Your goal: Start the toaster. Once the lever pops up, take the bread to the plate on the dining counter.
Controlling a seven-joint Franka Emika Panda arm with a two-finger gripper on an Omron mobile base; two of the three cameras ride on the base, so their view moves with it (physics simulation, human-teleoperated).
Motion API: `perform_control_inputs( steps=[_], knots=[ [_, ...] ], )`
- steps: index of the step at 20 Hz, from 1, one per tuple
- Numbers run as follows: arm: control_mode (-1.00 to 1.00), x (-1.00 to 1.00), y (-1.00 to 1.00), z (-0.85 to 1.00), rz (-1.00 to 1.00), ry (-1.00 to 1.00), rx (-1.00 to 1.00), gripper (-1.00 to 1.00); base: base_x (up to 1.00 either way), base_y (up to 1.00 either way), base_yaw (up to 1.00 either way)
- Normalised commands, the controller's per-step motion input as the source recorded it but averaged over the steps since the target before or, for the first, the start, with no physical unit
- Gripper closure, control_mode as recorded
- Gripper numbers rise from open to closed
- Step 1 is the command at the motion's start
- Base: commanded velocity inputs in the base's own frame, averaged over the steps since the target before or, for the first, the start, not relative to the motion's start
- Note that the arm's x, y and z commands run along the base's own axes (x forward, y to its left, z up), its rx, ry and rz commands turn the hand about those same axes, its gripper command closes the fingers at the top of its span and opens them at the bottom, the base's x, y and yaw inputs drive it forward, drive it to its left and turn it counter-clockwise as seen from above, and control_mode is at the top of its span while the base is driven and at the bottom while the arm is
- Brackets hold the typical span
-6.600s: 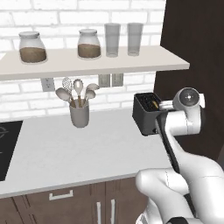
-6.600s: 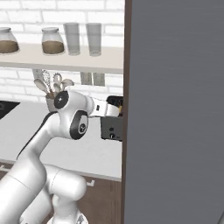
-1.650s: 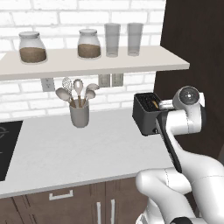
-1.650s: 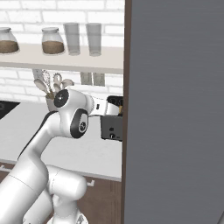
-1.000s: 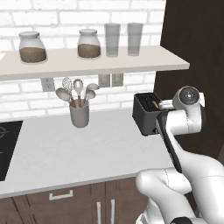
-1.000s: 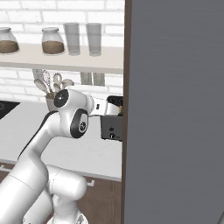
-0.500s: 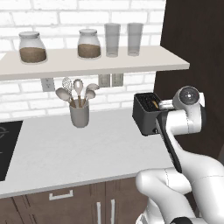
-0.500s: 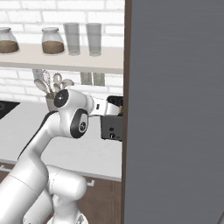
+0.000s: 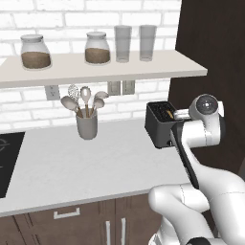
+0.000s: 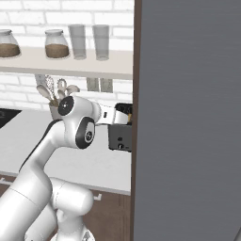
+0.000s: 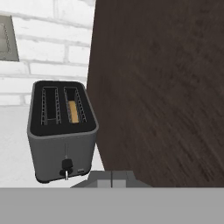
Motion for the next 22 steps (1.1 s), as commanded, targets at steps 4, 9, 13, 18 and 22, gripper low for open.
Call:
perform_control_inputs(
  steps=[4, 9, 13, 18, 22],
  knots=[
    [-1.0, 0.0, 0.0, 0.0, 0.0, 0.0, 0.0, 1.0, 0.0, 0.0, 0.0],
    [-1.0, 0.0, 0.0, 0.0, 0.0, 0.0, 0.0, 1.0, 0.0, 0.0, 0.0],
    [-1.0, 0.0, 0.0, 0.0, 0.0, 0.0, 0.0, 1.0, 0.0, 0.0, 0.0],
    [-1.0, 0.0, 0.0, 0.0, 0.0, 0.0, 0.0, 1.0, 0.0, 0.0, 0.0],
    [-1.0, 0.0, 0.0, 0.0, 0.0, 0.0, 0.0, 1.0, 0.0, 0.0, 0.0]
  ],
)
